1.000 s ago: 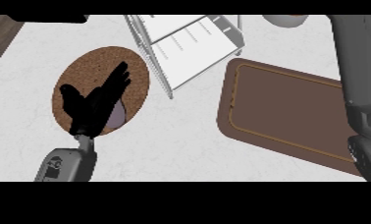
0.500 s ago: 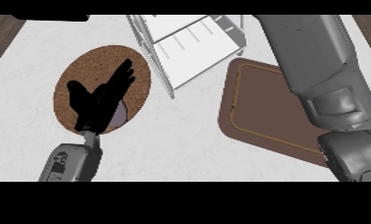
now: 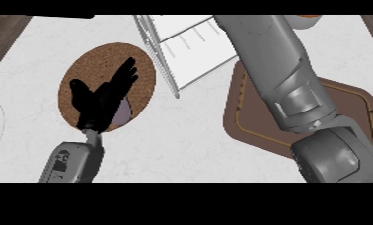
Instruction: Pick the cupcake from the tray and place it in the tiered basket
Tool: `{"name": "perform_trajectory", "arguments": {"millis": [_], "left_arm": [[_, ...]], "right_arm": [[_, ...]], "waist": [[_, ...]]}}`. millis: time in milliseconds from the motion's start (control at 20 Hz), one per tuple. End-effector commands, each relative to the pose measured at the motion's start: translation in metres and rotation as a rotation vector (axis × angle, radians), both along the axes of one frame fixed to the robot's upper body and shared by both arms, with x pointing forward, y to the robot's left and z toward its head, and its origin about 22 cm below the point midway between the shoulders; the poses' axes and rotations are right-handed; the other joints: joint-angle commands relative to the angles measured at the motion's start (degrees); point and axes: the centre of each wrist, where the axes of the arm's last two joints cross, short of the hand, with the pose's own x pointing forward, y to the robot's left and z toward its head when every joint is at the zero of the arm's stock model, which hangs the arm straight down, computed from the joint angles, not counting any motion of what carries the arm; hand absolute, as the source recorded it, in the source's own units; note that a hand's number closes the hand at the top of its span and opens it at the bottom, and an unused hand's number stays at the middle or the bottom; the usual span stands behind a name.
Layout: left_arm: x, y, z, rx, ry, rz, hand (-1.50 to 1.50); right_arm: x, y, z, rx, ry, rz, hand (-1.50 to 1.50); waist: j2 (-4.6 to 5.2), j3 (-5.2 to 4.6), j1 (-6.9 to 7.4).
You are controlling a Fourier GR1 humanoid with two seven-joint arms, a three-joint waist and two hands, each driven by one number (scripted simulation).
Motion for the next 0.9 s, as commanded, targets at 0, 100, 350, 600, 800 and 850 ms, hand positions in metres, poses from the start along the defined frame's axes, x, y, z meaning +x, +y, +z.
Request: {"name": "perform_trajectory", "arguments": {"millis": [0,100,350,600,800,850], "left_arm": [[-0.004,0.009,-0.009,0.002,0.01,-0.01,0.0],[-0.006,0.003,-0.005,0.002,0.012,-0.009,0.0],[0.002,-0.016,-0.008,-0.014,0.01,-0.017,0.0],[-0.004,0.016,-0.01,0.001,0.018,0.008,0.0],[0.006,0.009,-0.002,-0.002,0.013,0.016,0.0],[-0.003,0.009,-0.008,-0.001,0.006,0.029,0.0]], "right_arm": [[0.002,0.009,-0.014,0.094,0.016,0.086,-1.5],[0.002,0.015,-0.016,0.102,-0.017,0.104,-1.5],[-0.003,0.03,0.009,0.193,-0.135,0.075,-1.5],[-0.001,0.025,0.004,0.275,-0.185,-0.087,-1.5],[0.006,0.001,0.035,0.38,-0.083,-0.199,-1.5],[0.019,-0.04,0.01,0.365,-0.084,-0.253,-1.5]], "waist": [[0.14,-0.01,0.07],[0.01,-0.02,0.83],[0.14,-0.07,1.07],[-0.21,-0.04,-0.33],[-0.19,-0.03,-1.49],[-0.32,0.02,-1.94]]}}
